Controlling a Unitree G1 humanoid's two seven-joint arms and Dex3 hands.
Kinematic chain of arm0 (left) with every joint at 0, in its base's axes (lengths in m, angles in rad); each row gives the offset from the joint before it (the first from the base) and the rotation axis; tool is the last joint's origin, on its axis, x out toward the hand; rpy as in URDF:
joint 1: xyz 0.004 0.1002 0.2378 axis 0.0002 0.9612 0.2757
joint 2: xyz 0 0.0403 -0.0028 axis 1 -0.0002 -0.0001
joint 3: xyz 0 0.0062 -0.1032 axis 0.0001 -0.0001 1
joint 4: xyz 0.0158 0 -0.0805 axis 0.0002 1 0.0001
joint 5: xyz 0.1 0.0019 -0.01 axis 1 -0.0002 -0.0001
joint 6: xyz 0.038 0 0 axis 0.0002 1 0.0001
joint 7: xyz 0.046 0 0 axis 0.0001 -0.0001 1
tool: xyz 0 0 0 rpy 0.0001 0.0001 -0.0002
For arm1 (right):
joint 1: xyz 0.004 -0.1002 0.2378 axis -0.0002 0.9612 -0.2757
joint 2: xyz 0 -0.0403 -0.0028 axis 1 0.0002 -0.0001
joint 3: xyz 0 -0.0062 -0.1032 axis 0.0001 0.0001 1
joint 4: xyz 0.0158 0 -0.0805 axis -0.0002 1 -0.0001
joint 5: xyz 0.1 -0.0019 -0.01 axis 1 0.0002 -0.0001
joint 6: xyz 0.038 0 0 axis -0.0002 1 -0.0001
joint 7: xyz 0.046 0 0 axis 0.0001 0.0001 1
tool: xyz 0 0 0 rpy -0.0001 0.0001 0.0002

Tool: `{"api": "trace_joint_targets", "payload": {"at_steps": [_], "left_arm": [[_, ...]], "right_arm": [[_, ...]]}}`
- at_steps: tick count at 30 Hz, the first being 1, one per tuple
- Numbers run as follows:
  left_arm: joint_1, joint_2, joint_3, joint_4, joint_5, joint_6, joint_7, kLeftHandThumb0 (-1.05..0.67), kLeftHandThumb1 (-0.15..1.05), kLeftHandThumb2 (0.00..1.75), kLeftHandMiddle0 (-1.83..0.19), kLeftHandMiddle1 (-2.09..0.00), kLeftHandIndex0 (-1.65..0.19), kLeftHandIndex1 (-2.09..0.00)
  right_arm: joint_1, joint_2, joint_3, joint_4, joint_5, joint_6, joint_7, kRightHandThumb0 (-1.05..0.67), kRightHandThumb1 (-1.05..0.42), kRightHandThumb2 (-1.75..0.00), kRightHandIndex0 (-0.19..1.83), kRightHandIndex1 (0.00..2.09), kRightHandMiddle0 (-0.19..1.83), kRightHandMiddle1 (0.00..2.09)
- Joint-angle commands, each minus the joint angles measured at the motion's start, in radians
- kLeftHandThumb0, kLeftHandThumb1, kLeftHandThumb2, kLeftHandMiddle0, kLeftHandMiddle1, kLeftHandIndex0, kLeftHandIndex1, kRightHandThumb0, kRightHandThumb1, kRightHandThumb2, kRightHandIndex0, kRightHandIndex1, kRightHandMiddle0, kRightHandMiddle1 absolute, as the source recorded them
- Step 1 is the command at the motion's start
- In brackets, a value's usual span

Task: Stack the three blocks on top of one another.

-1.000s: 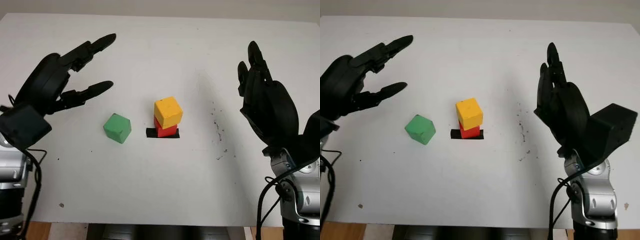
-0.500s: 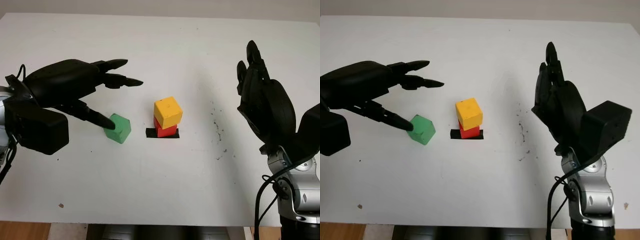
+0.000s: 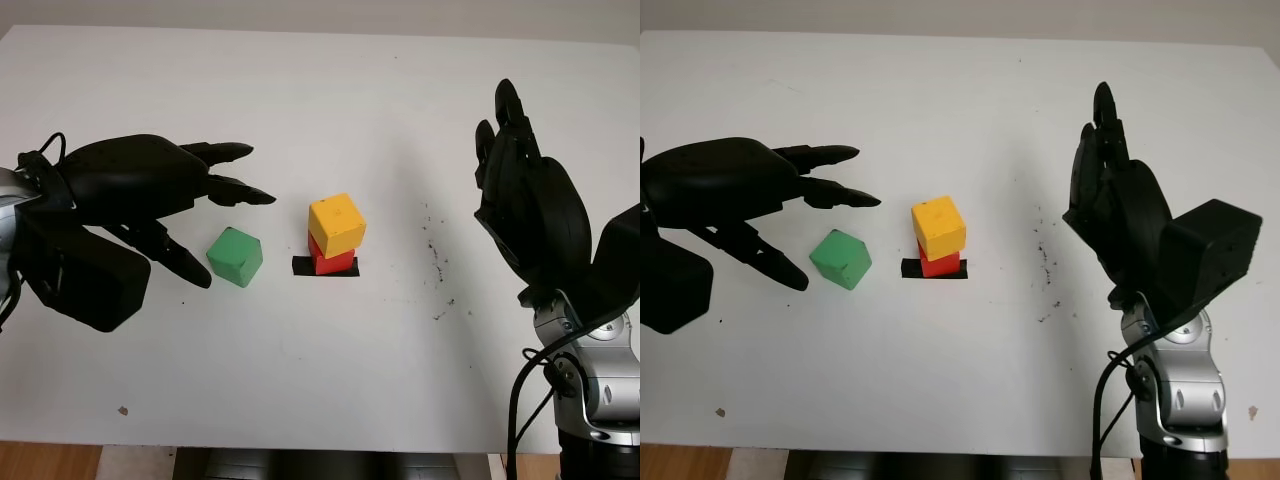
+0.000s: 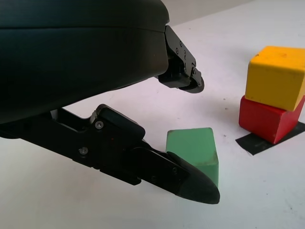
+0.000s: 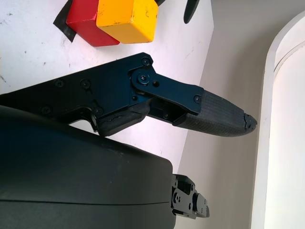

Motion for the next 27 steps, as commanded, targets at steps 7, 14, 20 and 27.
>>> {"api": "trace_joint_targets", "payload": {"at_steps": [7, 14, 20, 27], "left_arm": [[0.080, -0.031, -0.015, -0.015, 0.067, -0.026, 0.127, -0.85, 0.95, 0.06, 0.02, -0.06, -0.37, -0.06], [0.114, -0.042, -0.033, -0.001, 0.183, -0.078, 0.263, -0.86, 0.99, 0.07, -0.04, -0.07, -0.42, -0.10], [0.130, -0.047, -0.038, 0.001, 0.298, -0.102, 0.400, -0.85, 1.03, 0.07, -0.08, -0.07, -0.48, -0.15], [0.141, -0.044, -0.048, -0.006, 0.392, -0.094, 0.495, -0.80, 1.03, 0.05, -0.14, -0.06, -0.22, -0.81]], "right_arm": [[0.004, -0.002, -0.012, -0.011, 0.008, -0.013, 0.012, -0.79, -1.05, -0.79, -0.19, 0.00, -0.19, 0.00], [0.003, -0.003, -0.013, -0.011, 0.007, -0.009, 0.013, -0.79, -1.05, -0.78, -0.19, 0.00, -0.19, 0.00], [0.004, -0.005, -0.014, -0.010, 0.009, -0.014, 0.018, -0.79, -1.05, -0.77, -0.19, 0.00, -0.19, 0.00], [0.008, 0.004, -0.017, -0.016, 0.009, -0.008, 0.005, -0.79, -1.05, -0.76, -0.19, 0.00, -0.19, 0.00]]}}
